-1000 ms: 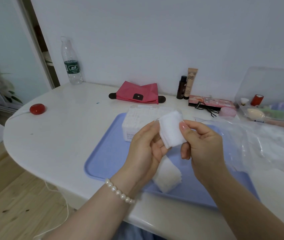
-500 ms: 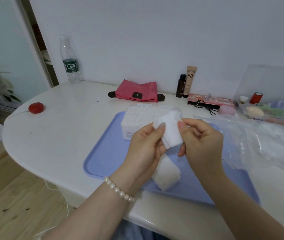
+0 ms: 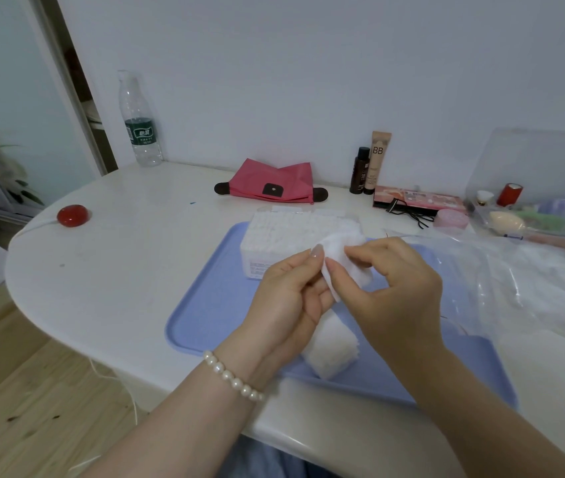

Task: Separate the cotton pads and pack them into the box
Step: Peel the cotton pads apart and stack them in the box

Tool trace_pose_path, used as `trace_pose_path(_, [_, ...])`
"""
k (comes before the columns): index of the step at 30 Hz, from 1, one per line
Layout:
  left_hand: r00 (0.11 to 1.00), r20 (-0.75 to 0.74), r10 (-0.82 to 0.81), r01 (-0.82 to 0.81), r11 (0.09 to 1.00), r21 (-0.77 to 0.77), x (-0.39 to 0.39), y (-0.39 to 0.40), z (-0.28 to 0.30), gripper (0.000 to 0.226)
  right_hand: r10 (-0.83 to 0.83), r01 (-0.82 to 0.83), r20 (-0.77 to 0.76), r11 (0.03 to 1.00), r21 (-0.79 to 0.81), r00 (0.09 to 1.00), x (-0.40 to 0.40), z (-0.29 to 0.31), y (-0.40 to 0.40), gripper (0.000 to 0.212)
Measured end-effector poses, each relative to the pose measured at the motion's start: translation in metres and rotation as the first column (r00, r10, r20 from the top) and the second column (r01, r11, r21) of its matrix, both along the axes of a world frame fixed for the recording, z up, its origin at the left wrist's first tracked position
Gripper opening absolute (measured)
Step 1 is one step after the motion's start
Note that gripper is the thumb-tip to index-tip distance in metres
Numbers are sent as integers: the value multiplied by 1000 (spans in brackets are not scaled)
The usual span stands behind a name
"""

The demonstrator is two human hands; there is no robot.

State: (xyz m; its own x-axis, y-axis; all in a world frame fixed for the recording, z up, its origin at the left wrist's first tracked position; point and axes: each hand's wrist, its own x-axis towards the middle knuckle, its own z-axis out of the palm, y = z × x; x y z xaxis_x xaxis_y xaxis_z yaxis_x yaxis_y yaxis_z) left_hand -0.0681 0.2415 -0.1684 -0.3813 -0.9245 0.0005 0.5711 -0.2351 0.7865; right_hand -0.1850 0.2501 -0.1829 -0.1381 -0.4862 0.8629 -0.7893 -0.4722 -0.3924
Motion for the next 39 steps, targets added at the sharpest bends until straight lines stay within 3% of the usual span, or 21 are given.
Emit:
trace_pose_path(4, [1000,-24,-9,10,999,33,1,-1,-1,32,-6,6,-14,1000,-28,1000,-1,-1,-1,19])
trace_pose_path(9, [1000,-12,-19,20,1000,20,2,-1,-1,33,34,-33,31,999,-6,999,-3,2,-2,18])
trace_pose_path(11, [1000,-14,-9,10,999,39,2,-1,-1,34,80,-93,175,993,67,981,-3,6,1,13])
trace_pose_path(14, [999,-3,37,-36,995,91,1,-5,-3,35,143,-302,531,926,226,835,-2,14,3,25])
trace_pose_path(18, [994,64,91,-96,992,84,-1,-5,-4,20,127,-452,704,841,297,699,-7,20,2,24])
trace_pose_path(20, [990,98,105,-114,990,87,-2,-7,-6,19,119,-484,721,812,324,682,-6,20,2,24])
trace_pose_path(23, [987,117,111,-121,989,85,-1,-9,-7,20,109,-440,629,805,398,770,-3,18,2,36])
trace_pose_path(25, [990,97,104,-113,989,93,-1,-9,-7,19,110,-408,615,835,368,781,-2,18,2,36])
trace_pose_path(29, [989,103,105,-117,986,122,1,-12,-8,19,121,-398,775,900,178,620,-9,26,4,34])
trace_pose_path(31, [985,130,111,-127,983,129,3,-14,-10,23,184,-460,825,882,100,534,-14,35,6,32])
trace_pose_path(34, [984,146,106,-123,985,118,2,-16,-11,31,293,-736,908,676,24,299,-13,43,9,27])
trace_pose_path(35, [985,147,92,-108,988,108,2,-16,-11,33,264,-783,925,619,56,274,-12,42,8,26])
trace_pose_path(37, [989,140,39,-51,995,81,2,-16,-9,34,165,-777,919,598,196,359,-8,37,7,24])
trace_pose_path(39, [991,137,-6,-3,998,64,3,-16,-8,33,84,-715,898,639,284,431,-7,31,5,22])
